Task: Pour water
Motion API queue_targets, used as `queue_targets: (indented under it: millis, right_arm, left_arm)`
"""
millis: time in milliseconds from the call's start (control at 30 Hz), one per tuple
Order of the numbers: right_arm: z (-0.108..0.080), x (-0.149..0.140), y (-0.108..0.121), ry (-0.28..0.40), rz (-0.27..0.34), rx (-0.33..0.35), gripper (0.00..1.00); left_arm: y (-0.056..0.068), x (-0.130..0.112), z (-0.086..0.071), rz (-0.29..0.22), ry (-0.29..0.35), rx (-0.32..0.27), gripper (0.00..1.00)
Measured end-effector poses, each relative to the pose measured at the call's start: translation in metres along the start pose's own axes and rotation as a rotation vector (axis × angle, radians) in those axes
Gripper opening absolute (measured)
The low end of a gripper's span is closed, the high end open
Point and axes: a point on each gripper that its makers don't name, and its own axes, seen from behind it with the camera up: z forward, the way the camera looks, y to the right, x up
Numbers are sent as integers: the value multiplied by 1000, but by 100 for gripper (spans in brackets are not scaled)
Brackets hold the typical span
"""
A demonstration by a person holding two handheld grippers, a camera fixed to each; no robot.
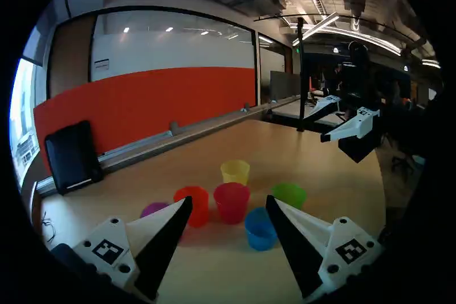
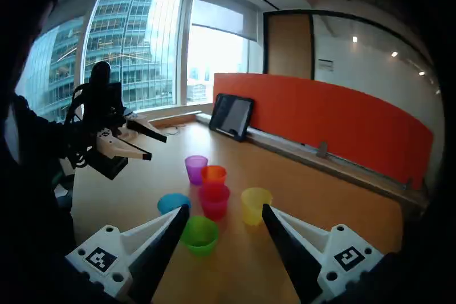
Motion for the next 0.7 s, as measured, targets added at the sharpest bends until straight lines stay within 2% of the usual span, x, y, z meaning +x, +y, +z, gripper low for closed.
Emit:
queue_targets:
  millis: [367, 700]
  right_arm:
    - [13, -29, -13, -65, -34, 69, 100]
    - [25, -55, -18, -123, -37, 123, 100]
  left_arm:
    - [23, -37, 14, 18, -81, -73, 96]
    - [37, -65, 24, 8, -148, -136, 96]
